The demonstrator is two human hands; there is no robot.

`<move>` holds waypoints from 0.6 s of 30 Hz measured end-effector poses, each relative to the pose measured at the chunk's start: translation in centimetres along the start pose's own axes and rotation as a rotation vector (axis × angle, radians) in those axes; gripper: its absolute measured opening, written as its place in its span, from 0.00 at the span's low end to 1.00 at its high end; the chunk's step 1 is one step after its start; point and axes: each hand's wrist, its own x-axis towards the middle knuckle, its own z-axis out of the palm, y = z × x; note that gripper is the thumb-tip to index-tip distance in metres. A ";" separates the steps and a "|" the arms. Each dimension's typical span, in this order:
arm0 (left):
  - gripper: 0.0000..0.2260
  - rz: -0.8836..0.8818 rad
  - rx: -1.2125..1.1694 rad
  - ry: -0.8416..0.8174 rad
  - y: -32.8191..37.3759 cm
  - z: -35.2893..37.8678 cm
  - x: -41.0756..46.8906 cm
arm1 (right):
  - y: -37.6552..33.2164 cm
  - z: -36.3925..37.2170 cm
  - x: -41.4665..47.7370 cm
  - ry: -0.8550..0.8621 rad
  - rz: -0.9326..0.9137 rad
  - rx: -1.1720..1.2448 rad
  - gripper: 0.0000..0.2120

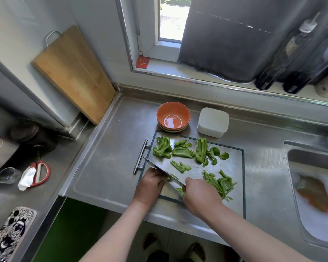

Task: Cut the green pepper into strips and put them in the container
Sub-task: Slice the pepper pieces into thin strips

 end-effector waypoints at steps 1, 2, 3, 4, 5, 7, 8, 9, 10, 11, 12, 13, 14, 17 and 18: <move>0.09 0.000 -0.001 0.004 -0.1 0.0 0.0 | -0.1 0.0 0.2 -0.005 0.001 0.000 0.06; 0.09 -0.002 -0.004 0.009 -0.1 0.0 -0.1 | -0.2 -0.1 0.4 -0.009 0.002 0.000 0.06; 0.09 -0.007 -0.009 0.015 -0.1 0.1 -0.1 | -0.2 -0.2 0.6 -0.015 0.003 0.002 0.06; 0.08 -0.015 -0.010 0.022 -0.1 0.1 -0.2 | -0.1 -0.2 0.8 -0.020 0.004 0.005 0.06; 0.07 -0.023 -0.011 0.021 -0.1 0.2 -0.2 | 0.1 -0.2 1.0 -0.021 0.001 0.012 0.05; 0.01 -0.026 -0.008 0.014 -0.1 0.4 -0.1 | 0.7 -0.2 1.2 -0.014 -0.010 0.015 0.02; 0.01 -0.028 -0.008 0.011 -0.1 0.5 -0.1 | 1.0 -0.3 1.4 -0.011 -0.018 0.015 0.02; 0.01 -0.024 -0.005 0.008 0.1 0.6 0.1 | 1.2 -0.5 1.6 -0.011 -0.028 0.012 0.02; 0.03 -0.018 -0.006 0.005 0.1 0.6 0.3 | 1.4 -0.6 1.7 -0.014 -0.040 0.003 0.02; 0.05 -0.010 -0.005 0.005 0.1 0.5 0.4 | 1.4 -0.6 1.9 -0.018 -0.049 -0.004 0.02; 0.05 -0.006 -0.003 0.007 0.1 0.6 0.4 | 1.3 -0.6 2.1 -0.021 -0.049 -0.003 0.02; 0.05 -0.006 0.002 0.007 0.0 0.6 0.3 | 1.2 -0.4 2.3 -0.024 -0.045 0.006 0.02; 0.06 -0.011 -0.001 0.002 0.0 0.6 0.2 | 1.0 -0.1 2.5 -0.027 -0.039 0.018 0.02; 0.06 -0.028 0.001 0.012 0.1 0.7 0.1 | 1.0 0.6 2.9 -0.041 -0.034 0.040 0.04; 0.03 -0.027 0.004 0.010 0.1 0.6 0.1 | 1.2 0.7 2.8 -0.044 -0.034 0.047 0.03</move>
